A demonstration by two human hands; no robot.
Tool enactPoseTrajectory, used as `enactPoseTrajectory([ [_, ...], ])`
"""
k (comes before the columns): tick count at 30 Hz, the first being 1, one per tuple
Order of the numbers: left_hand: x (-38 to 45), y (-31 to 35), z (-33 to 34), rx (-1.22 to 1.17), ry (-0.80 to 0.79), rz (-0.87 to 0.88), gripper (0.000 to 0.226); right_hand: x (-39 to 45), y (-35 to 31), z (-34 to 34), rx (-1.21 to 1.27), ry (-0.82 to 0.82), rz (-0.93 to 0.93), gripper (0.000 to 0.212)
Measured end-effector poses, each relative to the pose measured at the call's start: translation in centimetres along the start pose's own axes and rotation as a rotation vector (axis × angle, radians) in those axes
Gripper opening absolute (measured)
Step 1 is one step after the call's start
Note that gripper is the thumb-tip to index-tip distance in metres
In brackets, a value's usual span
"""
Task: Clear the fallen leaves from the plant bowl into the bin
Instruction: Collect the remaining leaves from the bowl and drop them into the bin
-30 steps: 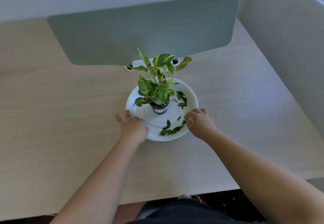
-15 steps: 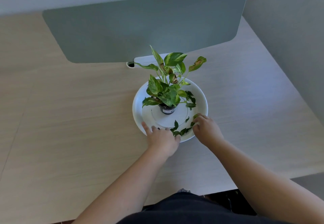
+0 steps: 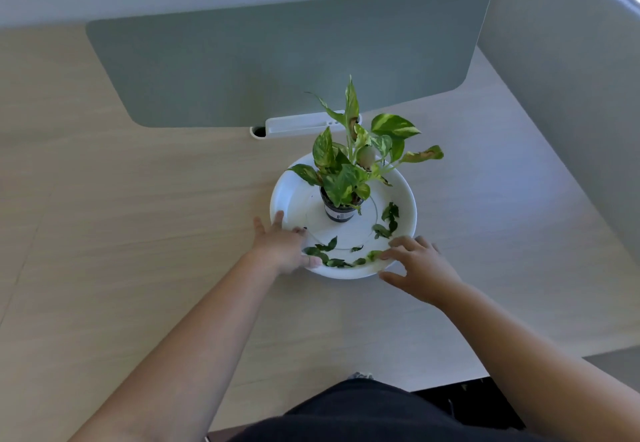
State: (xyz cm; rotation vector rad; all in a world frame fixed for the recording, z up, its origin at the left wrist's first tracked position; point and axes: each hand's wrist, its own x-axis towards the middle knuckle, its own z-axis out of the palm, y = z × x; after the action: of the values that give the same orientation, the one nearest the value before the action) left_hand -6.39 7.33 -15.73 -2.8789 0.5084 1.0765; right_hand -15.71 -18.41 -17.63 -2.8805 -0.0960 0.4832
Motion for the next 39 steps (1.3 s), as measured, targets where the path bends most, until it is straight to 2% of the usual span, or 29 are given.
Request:
enactPoseTrajectory([
  [4,0.3,-0.7,-0.9,0.003,-0.034,0.075,0.076,0.2,-0.5,0.1,-0.035,0.059,-0.071,0.036],
  [8,0.4,-0.6,0.2,0.003,-0.005,0.177,0.038,0.4,-1.0,0.0,-0.018,0.065,-0.073,0.035],
  [10,0.1,-0.5,1.0,0.003,0.046,0.212,0.029,0.5,-1.1,-0.1,-0.025,0.040,-0.063,0.036],
  [14,1.2,-1.1,1.1,-0.025,0.201,0.231,0.034,1.0,-1.4,-0.1,0.001,0.012,-0.055,0.037],
  [16,2.0,-1.2,0.7,0.030,0.202,0.202,0.050,1.3,-1.6,-0.1,0.018,0.003,-0.051,0.037],
  [18,2.6,-1.0,0.7,0.059,0.169,0.158,0.057,1.4,-1.7,-0.1,0.033,0.000,-0.043,0.036],
  [21,2.8,-0.6,1.2,0.071,0.179,0.156,0.051,1.4,-1.7,0.1,0.049,-0.001,-0.033,0.036],
  [24,2.0,0.1,2.0,-0.037,0.255,0.171,0.038,1.3,-1.7,0.2,0.060,0.005,-0.028,0.036],
  [29,2.5,1.1,2.8,-0.190,0.343,0.227,0.030,1.5,-1.7,-0.3,0.068,-0.026,-0.040,0.034],
  [33,3.4,1.9,2.0,-0.165,0.236,0.305,0.048,1.7,-1.5,-0.5,0.118,-0.047,-0.047,0.031],
  [36,3.4,1.8,2.4,-0.078,0.213,0.358,0.041,1.7,-1.2,-0.8,0.137,-0.080,-0.050,0.030],
  [39,2.7,1.1,2.9,-0.128,0.250,0.386,0.035,2.1,-1.1,-1.4,0.219,-0.151,-0.036,0.030],
])
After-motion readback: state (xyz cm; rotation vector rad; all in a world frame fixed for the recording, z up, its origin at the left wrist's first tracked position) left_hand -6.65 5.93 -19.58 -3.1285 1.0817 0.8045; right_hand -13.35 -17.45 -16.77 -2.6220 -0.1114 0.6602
